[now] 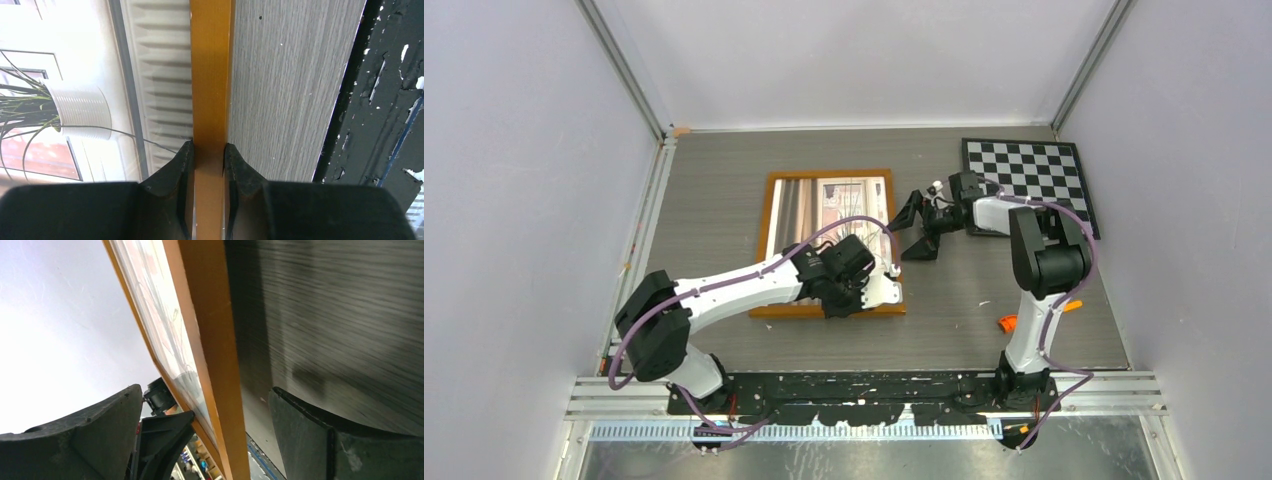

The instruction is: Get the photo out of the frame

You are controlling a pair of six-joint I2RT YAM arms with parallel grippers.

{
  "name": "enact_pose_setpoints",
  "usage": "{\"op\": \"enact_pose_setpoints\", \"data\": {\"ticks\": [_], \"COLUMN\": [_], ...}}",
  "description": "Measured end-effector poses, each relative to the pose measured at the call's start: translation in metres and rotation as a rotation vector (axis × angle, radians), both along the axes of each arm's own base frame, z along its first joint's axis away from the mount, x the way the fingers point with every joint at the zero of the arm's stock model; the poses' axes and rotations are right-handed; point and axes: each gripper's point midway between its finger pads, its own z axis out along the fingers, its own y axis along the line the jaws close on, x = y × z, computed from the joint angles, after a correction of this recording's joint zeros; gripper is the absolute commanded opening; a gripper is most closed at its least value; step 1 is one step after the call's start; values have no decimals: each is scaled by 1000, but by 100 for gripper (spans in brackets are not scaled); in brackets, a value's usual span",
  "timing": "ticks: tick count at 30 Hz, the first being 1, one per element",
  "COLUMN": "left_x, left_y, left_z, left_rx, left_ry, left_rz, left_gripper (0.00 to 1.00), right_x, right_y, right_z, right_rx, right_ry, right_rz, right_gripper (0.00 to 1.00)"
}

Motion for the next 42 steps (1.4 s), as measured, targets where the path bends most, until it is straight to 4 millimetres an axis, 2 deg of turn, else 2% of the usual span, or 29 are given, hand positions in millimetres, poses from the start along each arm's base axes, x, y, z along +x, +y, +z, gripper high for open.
{"op": "enact_pose_setpoints", "data": {"ticks": [6,15,23,27,28,29,31,33,37,39,42], "left_x": [-2,-1,1,3,4,5,8,11,25,35,53], "left_y": [-1,-1,-1,0,0,0,0,0,-2,0,7], "left_z": [2,4,5,5,7,9,16,22,40,50,68], "left_rx": [-11,-26,-34,-34,-38,-43,-55,-68,-104,-121,-155], "left_ry": [7,15,17,20,20,17,16,24,16,7,1], "left_rz": [1,11,23,41,48,54,70,91,153,185,264], "left_gripper": [0,0,0,0,3,9,29,51,90,99,100], "right_x": [-2,10,6,5,5,7,9,12,12,11,11], "right_y": [28,55,61,60,60,60,59,59,57,56,51], "right_z": [-7,4,-2,-4,-5,-4,0,13,25,30,39], "right_rx": [81,232,242,237,235,235,235,234,191,173,149], "right_ry": [71,73,111,88,50,-9,-105,-118,-130,-134,-141], "right_rz": [2,10,2,11,26,48,85,84,86,86,85], "right_gripper": [97,83,49,28,22,15,1,1,1,1,1]}}
